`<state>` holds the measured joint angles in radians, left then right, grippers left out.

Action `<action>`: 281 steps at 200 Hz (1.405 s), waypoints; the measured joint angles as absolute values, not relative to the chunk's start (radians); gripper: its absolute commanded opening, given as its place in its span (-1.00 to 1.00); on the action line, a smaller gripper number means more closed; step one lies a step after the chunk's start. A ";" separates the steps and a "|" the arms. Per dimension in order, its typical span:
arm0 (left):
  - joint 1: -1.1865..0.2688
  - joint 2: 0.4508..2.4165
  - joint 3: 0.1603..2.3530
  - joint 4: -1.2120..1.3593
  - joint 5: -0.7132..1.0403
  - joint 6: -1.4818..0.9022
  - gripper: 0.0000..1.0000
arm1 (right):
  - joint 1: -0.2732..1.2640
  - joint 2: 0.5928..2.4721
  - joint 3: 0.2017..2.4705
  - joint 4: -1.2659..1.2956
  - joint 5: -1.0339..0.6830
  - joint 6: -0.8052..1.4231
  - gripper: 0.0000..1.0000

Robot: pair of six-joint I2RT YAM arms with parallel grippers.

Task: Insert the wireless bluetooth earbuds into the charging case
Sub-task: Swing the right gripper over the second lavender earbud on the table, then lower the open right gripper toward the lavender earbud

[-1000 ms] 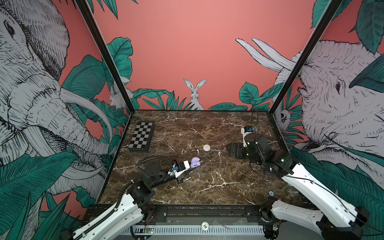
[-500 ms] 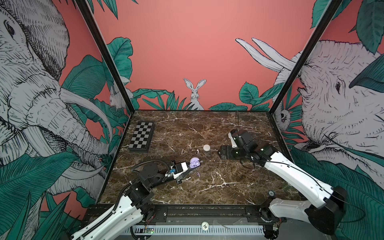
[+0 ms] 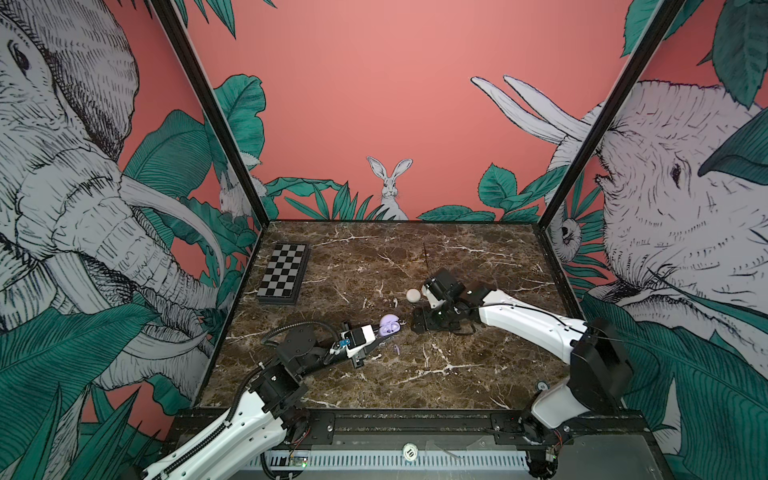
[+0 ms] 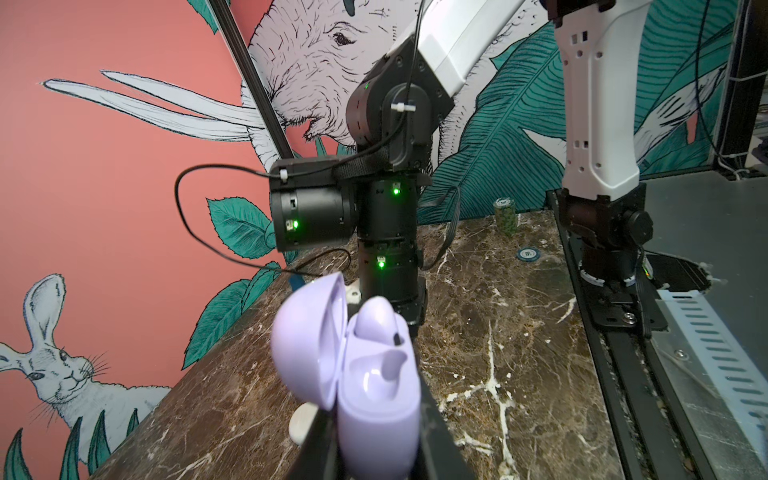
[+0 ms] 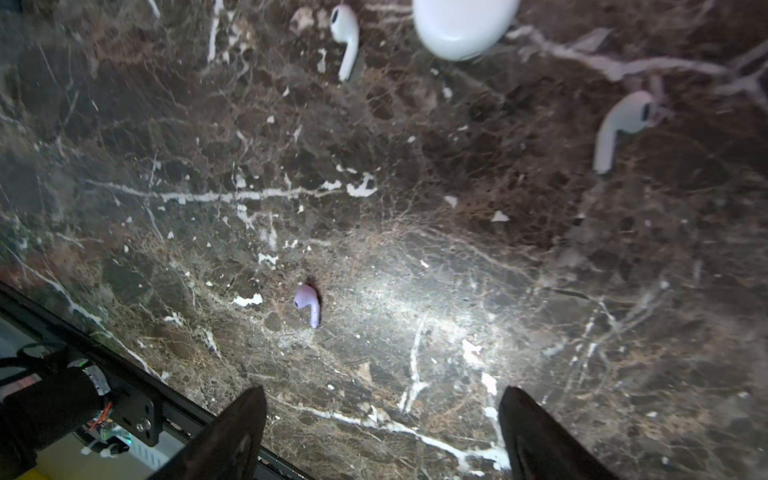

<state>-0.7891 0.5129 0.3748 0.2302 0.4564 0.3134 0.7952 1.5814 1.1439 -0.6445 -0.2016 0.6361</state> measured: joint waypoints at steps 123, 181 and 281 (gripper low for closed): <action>-0.789 0.519 0.375 0.229 0.465 0.335 -1.00 | 0.936 1.796 1.262 -0.673 -0.134 0.569 0.35; -0.789 0.529 0.375 0.229 0.467 0.342 -1.00 | 0.983 1.842 1.291 -0.670 -0.134 0.535 0.15; -0.789 0.529 0.375 0.228 0.467 0.352 -1.00 | 0.995 1.880 1.347 -0.662 -0.134 0.487 -0.10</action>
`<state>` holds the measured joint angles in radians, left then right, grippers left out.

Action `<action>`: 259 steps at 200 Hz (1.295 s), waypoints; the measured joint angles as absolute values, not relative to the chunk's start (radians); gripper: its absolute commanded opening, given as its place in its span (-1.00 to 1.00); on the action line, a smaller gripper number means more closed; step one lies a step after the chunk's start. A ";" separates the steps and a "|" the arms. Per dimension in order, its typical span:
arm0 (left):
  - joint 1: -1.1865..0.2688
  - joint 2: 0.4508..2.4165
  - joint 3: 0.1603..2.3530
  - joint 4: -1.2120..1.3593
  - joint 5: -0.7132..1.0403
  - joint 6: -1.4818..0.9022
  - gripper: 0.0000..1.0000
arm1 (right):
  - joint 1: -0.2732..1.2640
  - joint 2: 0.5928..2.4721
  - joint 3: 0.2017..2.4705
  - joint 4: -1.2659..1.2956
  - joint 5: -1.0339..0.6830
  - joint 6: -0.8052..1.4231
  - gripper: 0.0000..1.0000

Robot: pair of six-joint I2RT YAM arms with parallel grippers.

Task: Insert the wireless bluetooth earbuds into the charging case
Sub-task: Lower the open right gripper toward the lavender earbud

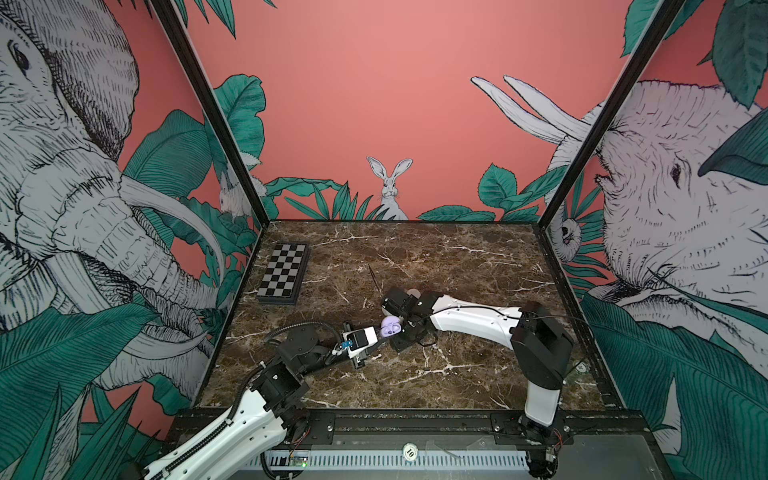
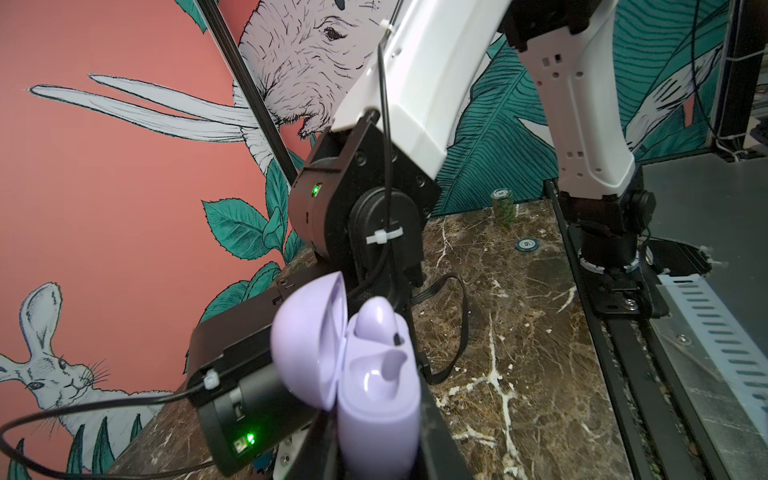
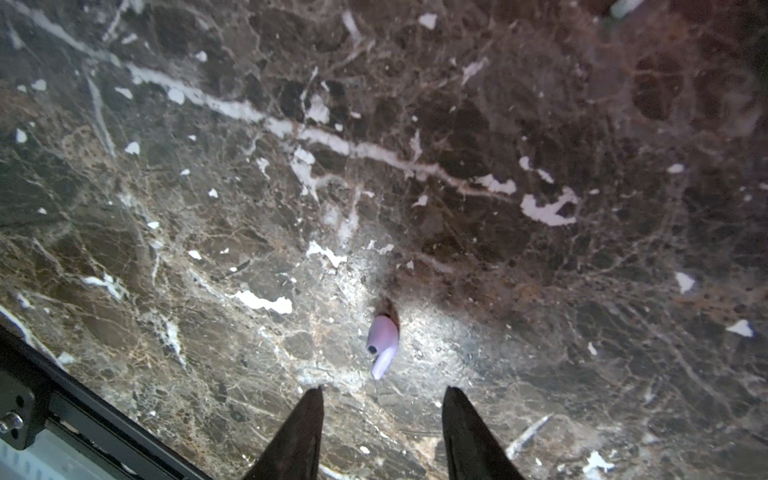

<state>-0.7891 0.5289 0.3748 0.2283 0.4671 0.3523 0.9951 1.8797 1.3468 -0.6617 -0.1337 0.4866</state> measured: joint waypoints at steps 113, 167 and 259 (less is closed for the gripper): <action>-0.789 0.529 0.375 0.228 0.468 0.353 -1.00 | 0.995 1.924 1.354 -0.662 -0.134 0.461 -0.22; -0.789 0.529 0.375 0.228 0.469 0.359 -1.00 | 0.995 1.938 1.357 -0.658 -0.134 0.440 -0.29; -0.789 0.531 0.375 0.225 0.472 0.360 -1.00 | 0.995 1.977 1.376 -0.654 -0.132 0.415 -0.43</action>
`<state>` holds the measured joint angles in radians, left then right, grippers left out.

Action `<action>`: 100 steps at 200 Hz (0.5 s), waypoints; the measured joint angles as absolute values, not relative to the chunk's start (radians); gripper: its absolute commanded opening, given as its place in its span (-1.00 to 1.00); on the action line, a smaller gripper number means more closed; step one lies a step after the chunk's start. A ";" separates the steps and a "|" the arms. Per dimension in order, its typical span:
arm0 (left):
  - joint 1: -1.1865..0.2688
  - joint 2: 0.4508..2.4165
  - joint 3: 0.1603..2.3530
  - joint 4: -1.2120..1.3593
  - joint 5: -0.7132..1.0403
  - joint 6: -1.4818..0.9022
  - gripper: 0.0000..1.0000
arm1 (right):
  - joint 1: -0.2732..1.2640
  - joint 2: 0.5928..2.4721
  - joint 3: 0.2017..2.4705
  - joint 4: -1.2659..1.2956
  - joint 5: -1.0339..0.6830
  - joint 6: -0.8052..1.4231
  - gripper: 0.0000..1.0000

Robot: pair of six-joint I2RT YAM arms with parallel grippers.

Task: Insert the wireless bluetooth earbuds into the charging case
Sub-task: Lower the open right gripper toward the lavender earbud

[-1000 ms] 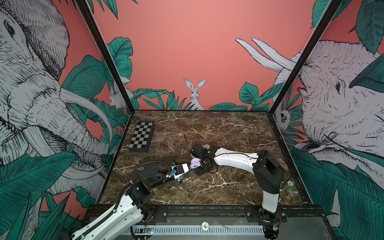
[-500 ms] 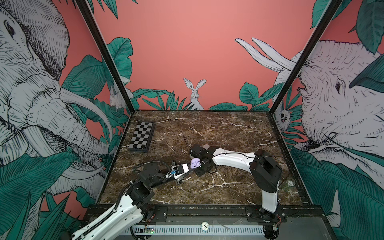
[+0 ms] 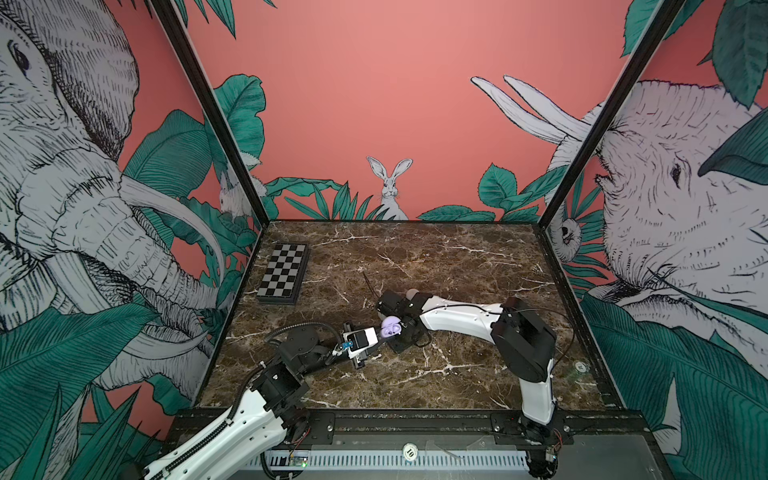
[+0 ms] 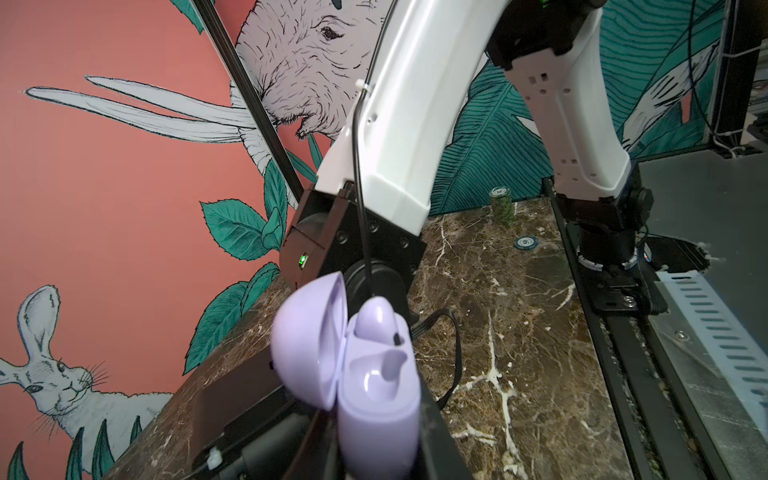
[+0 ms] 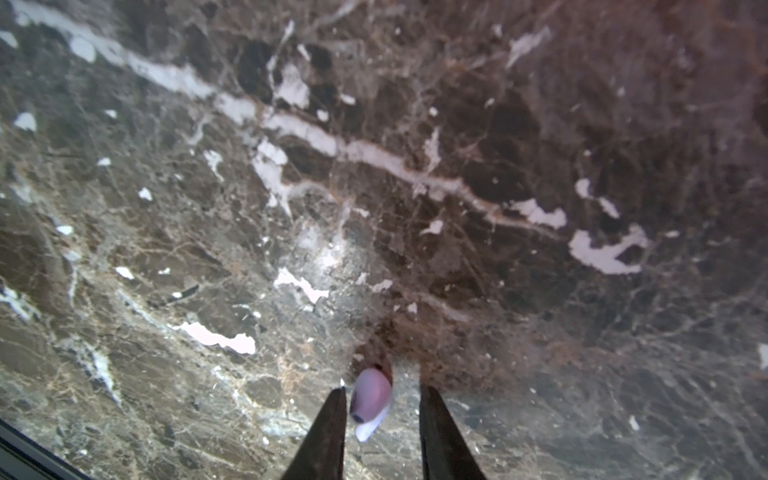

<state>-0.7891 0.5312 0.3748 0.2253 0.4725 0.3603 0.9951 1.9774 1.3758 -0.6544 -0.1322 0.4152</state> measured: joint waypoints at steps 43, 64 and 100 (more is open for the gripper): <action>-0.789 0.533 0.375 0.213 0.473 0.360 -1.00 | 0.995 1.978 1.376 -0.654 -0.130 0.415 -0.49; -0.789 0.536 0.375 0.210 0.474 0.360 -1.00 | 0.995 1.980 1.376 -0.654 -0.130 0.415 -0.50; -0.789 0.537 0.375 0.208 0.474 0.360 -1.00 | 0.995 1.981 1.376 -0.649 -0.130 0.415 -0.52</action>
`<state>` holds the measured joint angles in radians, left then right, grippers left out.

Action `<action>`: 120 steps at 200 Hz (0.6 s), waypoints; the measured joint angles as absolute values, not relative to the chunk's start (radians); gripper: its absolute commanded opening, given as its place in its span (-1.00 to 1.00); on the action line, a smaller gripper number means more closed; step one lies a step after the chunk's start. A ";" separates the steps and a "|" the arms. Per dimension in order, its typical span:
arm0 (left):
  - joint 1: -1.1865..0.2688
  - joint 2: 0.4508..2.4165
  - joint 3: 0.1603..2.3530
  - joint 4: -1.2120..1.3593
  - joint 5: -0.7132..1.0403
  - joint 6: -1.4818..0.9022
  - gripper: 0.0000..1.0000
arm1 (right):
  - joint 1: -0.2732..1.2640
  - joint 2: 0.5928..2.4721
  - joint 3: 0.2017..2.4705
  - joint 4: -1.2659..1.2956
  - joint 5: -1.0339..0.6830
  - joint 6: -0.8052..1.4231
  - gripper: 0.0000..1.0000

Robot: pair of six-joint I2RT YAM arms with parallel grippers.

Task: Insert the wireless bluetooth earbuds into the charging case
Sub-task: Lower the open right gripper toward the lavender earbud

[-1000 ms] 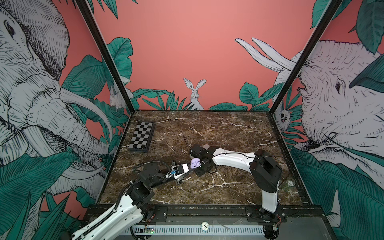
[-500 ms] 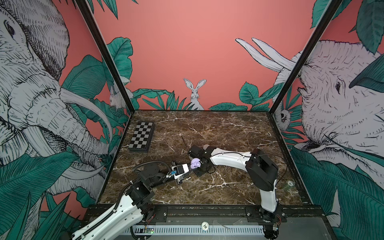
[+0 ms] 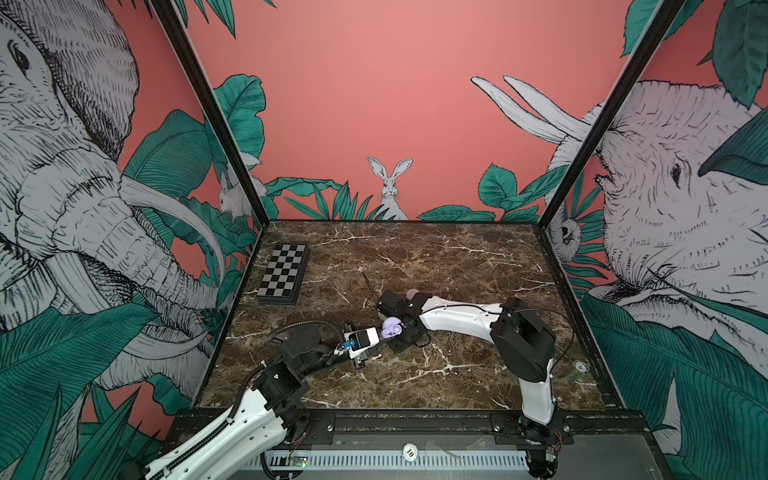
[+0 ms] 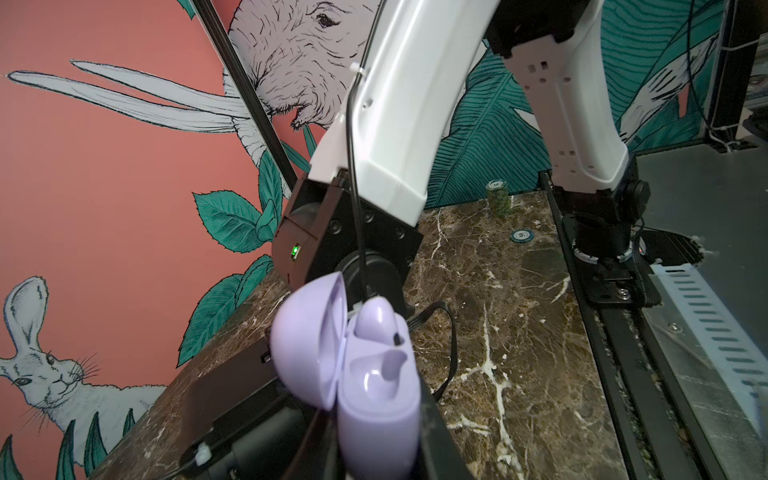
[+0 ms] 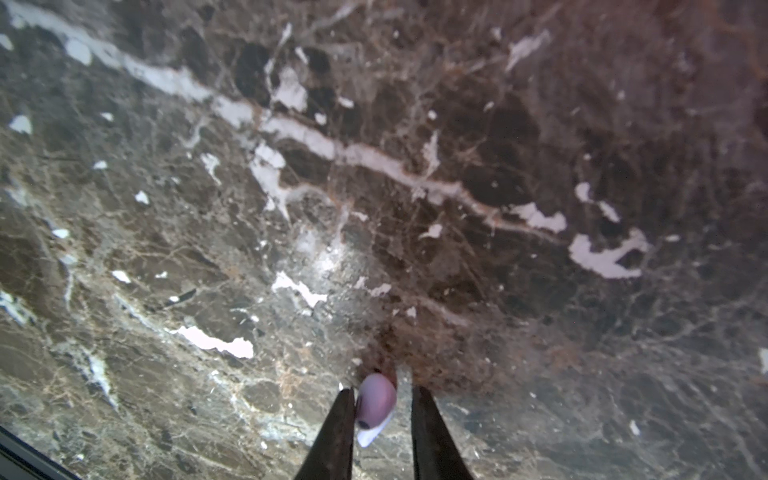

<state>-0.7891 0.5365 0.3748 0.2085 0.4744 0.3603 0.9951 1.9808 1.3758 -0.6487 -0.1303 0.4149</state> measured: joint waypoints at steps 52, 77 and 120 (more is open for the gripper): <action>-0.789 0.542 0.375 0.208 0.474 0.361 -1.00 | 0.995 1.983 1.376 -0.647 -0.127 0.418 -0.51; -0.789 0.543 0.375 0.208 0.475 0.361 -1.00 | 0.995 1.983 1.375 -0.646 -0.127 0.423 -0.52; -0.789 0.549 0.375 0.208 0.475 0.361 -1.00 | 0.995 1.983 1.361 -0.626 -0.152 0.461 -0.55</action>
<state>-0.7891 0.5491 0.3748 0.2081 0.4751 0.3611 0.9951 1.9835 1.3609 -0.6258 -0.1524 0.4614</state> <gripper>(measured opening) 0.225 0.230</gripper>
